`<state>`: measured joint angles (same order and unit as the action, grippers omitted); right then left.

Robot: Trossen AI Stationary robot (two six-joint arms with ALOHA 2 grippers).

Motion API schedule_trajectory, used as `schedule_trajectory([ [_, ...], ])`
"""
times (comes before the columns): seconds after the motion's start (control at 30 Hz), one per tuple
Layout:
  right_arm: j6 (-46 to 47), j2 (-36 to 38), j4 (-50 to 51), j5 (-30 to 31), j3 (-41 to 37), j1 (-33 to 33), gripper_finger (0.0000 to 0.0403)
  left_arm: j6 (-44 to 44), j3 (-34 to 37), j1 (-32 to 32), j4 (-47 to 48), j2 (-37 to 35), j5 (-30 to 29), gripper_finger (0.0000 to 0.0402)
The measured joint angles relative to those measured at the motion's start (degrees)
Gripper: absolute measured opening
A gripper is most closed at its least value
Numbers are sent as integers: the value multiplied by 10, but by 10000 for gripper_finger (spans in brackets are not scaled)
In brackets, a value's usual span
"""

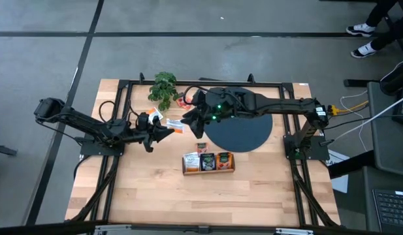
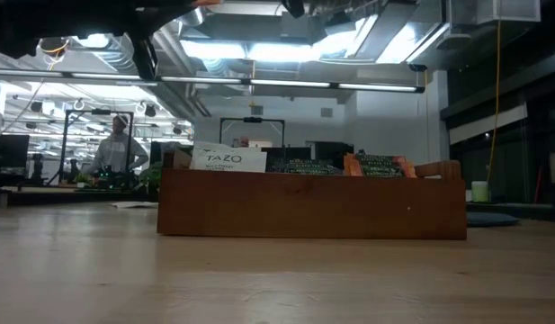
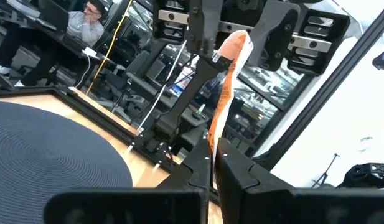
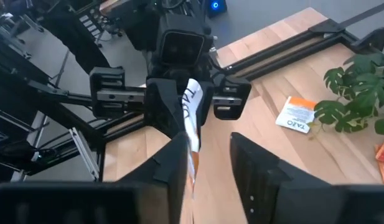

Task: Pick & Place Tea
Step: Put the bottom white tea bag into the left section of the wooden organizer

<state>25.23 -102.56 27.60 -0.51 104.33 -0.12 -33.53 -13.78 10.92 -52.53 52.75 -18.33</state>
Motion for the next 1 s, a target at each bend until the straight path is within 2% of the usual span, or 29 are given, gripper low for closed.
schedule_trajectory([
  [0.37,0,0,-9,-11,0,0,11,-2,0,0,0,0,-3,7],
  [0.63,0,0,-8,-28,0,0,4,-1,0,0,1,0,-20,20],
  [1.0,-16,0,36,-42,0,12,2,-2,0,0,14,0,26,93],
])
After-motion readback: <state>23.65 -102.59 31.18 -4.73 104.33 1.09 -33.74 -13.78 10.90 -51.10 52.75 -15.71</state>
